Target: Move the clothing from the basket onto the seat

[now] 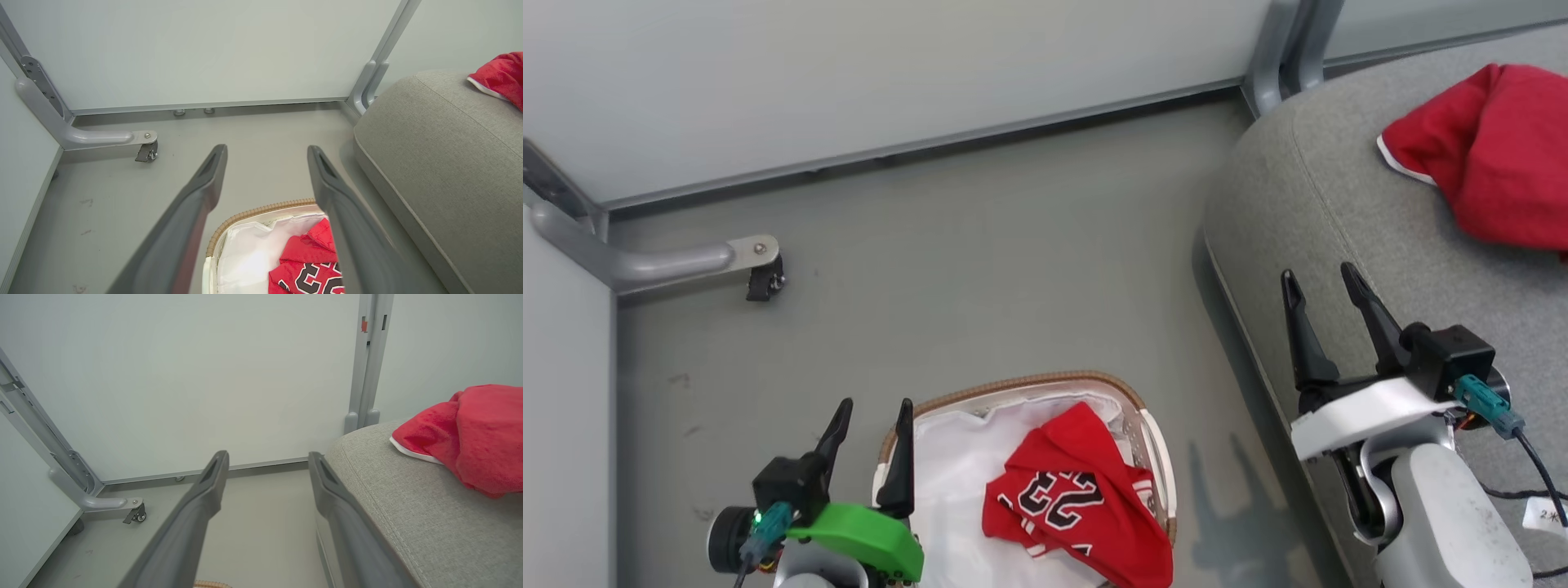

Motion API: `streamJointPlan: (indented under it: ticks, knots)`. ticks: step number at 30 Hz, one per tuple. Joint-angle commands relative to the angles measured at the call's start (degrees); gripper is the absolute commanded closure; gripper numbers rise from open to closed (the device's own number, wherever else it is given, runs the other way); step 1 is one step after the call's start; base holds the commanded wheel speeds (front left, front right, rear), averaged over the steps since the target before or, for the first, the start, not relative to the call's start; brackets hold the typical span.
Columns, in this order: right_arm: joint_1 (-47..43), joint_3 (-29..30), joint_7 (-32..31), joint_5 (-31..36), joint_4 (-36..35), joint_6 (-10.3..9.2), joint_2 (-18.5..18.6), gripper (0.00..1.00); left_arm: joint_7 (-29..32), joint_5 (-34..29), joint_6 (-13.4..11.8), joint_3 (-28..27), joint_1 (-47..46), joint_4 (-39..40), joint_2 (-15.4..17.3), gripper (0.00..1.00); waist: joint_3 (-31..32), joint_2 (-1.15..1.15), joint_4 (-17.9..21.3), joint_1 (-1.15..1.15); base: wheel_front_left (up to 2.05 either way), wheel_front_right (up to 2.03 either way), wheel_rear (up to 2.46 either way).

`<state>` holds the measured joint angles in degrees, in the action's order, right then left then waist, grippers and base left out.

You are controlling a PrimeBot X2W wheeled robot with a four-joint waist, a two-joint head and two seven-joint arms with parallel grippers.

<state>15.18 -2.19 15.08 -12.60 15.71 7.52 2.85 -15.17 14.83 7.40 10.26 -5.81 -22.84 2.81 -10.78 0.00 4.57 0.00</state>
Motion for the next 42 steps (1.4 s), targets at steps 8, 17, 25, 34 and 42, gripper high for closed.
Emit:
streamJointPlan:
  ticks: [8,17,25,34,42]
  knots:
    - [5.1,-2.1,0.1,-1.6,-2.1,-0.06,0.2,0.00,0.0,2.7,0.2,6.2,-8.2,-6.8,0.2,0.00,-12.0,0.00,6.5,0.00,0.00,0.00,0.00]
    - [8.8,-3.4,0.1,-3.1,-4.1,-0.06,0.1,0.00,0.0,4.5,0.2,13.5,-16.4,-14.4,2.2,0.00,-19.5,0.00,9.7,0.00,0.00,0.00,0.00]
    - [10.5,-4.0,0.1,-4.1,-5.3,-0.06,0.1,0.00,0.0,5.7,0.2,19.4,-21.6,-20.0,3.7,0.00,-23.8,0.00,11.1,0.00,0.00,0.00,0.00]
    - [12.6,-4.5,0.1,-5.0,-6.6,-0.06,0.2,0.00,0.0,2.0,0.2,29.5,-27.6,-24.3,6.3,0.00,-28.3,0.00,12.4,0.00,0.00,0.00,0.00]
    - [14.7,-5.6,0.1,-6.4,-8.7,-0.06,0.2,0.00,0.0,-1.4,0.2,39.3,-34.0,-29.3,8.5,0.00,-32.8,0.00,13.9,0.00,0.00,0.00,0.00]
